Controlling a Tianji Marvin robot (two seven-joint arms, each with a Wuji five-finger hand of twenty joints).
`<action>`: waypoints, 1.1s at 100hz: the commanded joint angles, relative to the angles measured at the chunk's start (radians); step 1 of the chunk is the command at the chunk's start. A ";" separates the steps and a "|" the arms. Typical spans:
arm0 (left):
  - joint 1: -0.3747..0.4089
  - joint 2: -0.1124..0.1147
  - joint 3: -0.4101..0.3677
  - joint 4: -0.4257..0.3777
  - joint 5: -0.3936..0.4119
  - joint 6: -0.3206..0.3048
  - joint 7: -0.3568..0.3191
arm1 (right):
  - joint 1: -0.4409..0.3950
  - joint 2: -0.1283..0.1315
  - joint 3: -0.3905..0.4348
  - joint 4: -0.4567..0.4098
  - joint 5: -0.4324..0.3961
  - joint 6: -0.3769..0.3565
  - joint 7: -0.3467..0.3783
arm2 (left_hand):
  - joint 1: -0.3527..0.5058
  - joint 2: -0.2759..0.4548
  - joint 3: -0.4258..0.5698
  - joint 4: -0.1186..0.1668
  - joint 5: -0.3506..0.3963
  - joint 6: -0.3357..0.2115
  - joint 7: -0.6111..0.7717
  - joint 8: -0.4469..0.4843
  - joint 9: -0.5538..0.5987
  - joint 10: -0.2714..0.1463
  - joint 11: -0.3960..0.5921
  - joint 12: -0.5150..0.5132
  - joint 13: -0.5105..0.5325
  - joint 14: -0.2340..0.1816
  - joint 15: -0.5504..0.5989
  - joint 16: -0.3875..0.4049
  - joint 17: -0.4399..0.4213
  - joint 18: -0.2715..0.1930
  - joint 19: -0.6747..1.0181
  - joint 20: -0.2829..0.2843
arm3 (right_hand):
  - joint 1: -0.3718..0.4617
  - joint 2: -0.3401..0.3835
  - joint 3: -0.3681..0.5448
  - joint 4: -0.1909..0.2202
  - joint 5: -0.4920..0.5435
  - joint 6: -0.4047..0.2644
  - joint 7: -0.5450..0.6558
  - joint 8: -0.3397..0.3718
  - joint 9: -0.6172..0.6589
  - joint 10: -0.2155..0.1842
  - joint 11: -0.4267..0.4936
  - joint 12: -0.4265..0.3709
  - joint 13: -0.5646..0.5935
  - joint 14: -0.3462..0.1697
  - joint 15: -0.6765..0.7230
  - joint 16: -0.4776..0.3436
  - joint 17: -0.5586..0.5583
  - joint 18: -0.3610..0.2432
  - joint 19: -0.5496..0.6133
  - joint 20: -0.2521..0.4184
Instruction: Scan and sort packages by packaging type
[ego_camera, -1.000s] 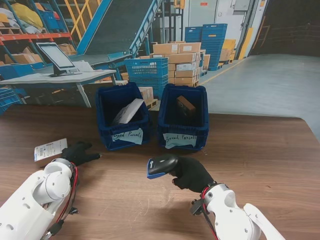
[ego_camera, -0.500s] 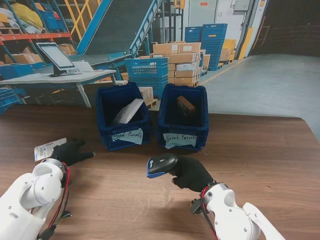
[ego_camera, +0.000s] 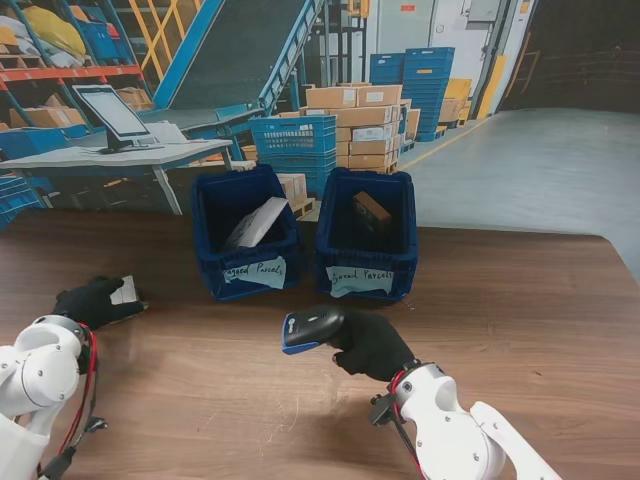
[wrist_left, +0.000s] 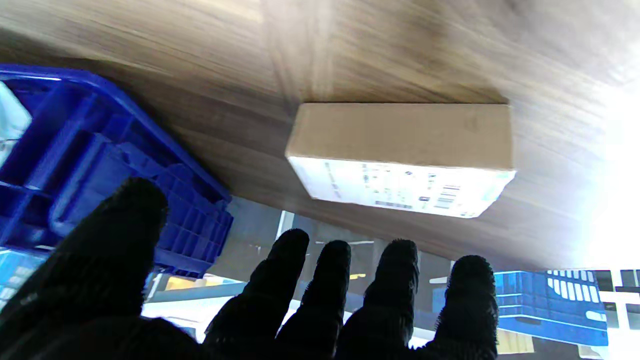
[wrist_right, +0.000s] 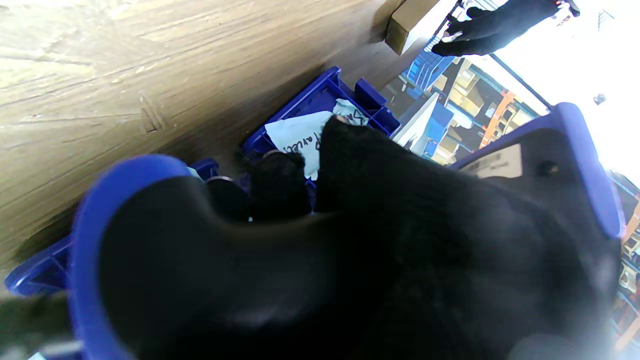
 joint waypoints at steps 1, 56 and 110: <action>-0.021 0.010 -0.006 0.029 0.005 -0.009 -0.015 | 0.011 -0.013 -0.008 -0.001 0.002 -0.006 0.013 | -0.028 0.042 -0.054 0.012 -0.061 -0.021 -0.030 -0.023 -0.054 -0.006 -0.023 -0.015 -0.034 -0.032 -0.034 -0.023 -0.017 -0.019 -0.048 -0.025 | 0.092 0.048 0.090 0.012 0.066 -0.043 0.026 0.020 0.015 0.017 -0.006 0.006 0.017 0.017 0.012 0.016 0.016 -0.002 0.032 0.015; -0.221 0.040 0.098 0.339 0.143 -0.168 0.081 | 0.058 -0.013 -0.039 0.023 0.011 0.002 0.032 | -0.021 0.033 -0.081 0.013 -0.143 -0.028 -0.052 -0.040 -0.113 -0.013 -0.062 -0.037 -0.100 -0.065 -0.052 -0.047 -0.032 -0.053 -0.096 -0.044 | 0.092 0.049 0.091 0.012 0.066 -0.042 0.026 0.020 0.015 0.018 -0.005 0.006 0.017 0.015 0.013 0.016 0.015 -0.001 0.032 0.015; -0.303 0.049 0.198 0.456 0.111 -0.146 0.047 | 0.055 -0.007 -0.030 0.018 0.020 0.003 0.058 | -0.029 0.038 -0.068 0.012 -0.173 0.012 -0.065 -0.053 -0.134 -0.007 -0.125 -0.043 -0.121 -0.058 -0.047 -0.053 -0.042 -0.061 -0.099 -0.051 | 0.091 0.049 0.091 0.012 0.066 -0.042 0.026 0.020 0.015 0.019 -0.006 0.007 0.017 0.016 0.014 0.017 0.016 -0.006 0.032 0.015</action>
